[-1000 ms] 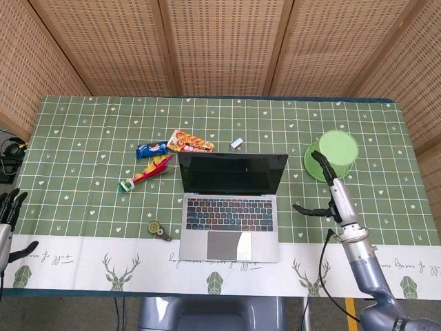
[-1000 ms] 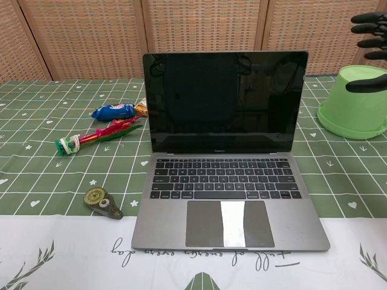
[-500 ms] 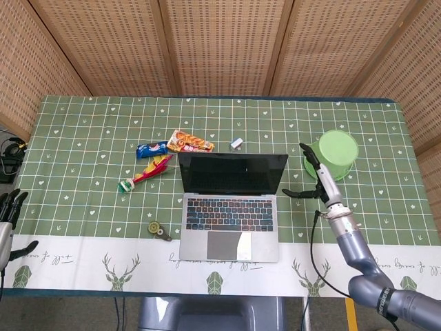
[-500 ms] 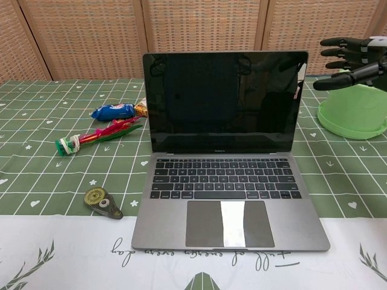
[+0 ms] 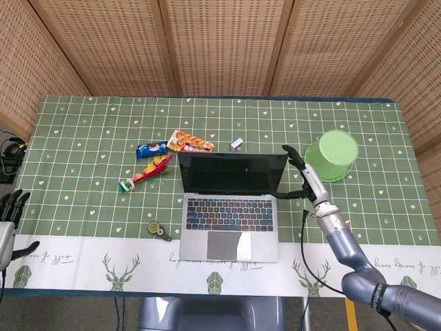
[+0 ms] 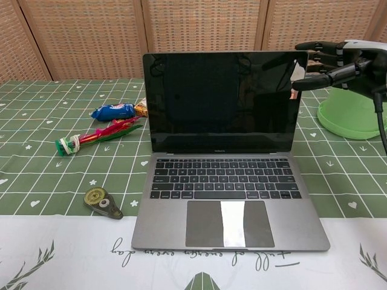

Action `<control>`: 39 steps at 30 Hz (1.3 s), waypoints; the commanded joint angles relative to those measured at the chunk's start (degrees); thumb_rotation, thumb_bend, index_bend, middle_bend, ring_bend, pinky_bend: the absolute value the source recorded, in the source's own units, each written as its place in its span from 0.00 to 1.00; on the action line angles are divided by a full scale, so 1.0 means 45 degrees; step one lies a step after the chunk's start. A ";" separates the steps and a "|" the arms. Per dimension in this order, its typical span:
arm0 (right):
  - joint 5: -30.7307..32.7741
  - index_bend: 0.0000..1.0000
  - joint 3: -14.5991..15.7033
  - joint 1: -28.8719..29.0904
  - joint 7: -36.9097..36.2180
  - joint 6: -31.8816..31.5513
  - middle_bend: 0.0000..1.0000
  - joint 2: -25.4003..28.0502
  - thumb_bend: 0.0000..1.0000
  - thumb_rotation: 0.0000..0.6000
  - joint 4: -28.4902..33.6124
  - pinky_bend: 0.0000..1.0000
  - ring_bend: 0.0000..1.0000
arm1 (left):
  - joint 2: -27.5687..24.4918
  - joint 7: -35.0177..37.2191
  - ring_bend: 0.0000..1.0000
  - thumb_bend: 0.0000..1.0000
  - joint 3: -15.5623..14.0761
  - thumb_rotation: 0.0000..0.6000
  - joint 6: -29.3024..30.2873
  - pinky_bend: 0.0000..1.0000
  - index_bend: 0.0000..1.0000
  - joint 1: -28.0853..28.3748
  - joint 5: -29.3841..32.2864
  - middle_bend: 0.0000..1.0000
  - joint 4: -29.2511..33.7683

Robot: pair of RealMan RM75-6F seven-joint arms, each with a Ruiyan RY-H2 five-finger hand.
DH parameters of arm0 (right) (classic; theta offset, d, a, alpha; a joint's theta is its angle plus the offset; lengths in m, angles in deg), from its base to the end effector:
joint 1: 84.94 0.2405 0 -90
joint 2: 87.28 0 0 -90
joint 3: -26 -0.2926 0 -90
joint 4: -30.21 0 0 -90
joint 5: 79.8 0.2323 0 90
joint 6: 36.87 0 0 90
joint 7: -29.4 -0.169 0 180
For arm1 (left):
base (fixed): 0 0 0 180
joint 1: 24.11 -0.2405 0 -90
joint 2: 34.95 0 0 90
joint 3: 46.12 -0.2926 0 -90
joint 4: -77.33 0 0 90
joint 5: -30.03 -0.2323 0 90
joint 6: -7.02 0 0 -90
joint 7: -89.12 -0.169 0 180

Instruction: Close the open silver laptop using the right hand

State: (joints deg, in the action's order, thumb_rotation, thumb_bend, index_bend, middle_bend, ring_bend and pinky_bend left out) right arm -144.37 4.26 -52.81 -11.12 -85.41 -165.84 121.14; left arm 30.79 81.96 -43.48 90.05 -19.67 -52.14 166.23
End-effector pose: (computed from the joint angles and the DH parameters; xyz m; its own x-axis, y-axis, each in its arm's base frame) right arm -0.2056 -0.4055 0.0356 -0.5992 -0.3254 0.7315 -0.7873 0.0732 -0.6122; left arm -0.3775 0.2075 0.1493 0.5262 0.0503 0.8489 0.8467 0.0613 -0.5285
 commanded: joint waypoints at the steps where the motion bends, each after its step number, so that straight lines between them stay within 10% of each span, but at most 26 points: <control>1: 0.0087 0.14 -0.0052 0.0070 -0.0050 0.0127 0.13 0.0018 0.28 1.00 0.0109 0.22 0.13 | -0.0003 0.0009 0.00 0.00 -0.0003 1.00 -0.0003 0.00 0.00 0.0002 0.0002 0.00 0.0002; 13: 0.0725 0.20 -0.0485 0.0151 -0.0738 0.0750 0.26 0.0328 0.27 1.00 0.0604 0.42 0.32 | -0.0014 0.0149 0.00 0.00 -0.0045 1.00 0.0004 0.00 0.00 -0.0018 -0.0001 0.00 -0.0092; 39: -0.0568 0.28 -0.0154 -0.0114 -0.2612 0.2299 0.36 0.1673 0.26 1.00 0.2065 0.51 0.43 | -0.0119 0.0023 0.00 0.00 -0.0086 1.00 0.0206 0.00 0.00 -0.0056 -0.0155 0.00 0.0191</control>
State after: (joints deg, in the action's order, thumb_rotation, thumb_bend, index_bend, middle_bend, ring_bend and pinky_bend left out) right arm -146.50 3.24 -53.61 -21.98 -76.56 -159.23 129.83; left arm 30.26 82.06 -43.87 90.98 -19.92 -52.84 167.09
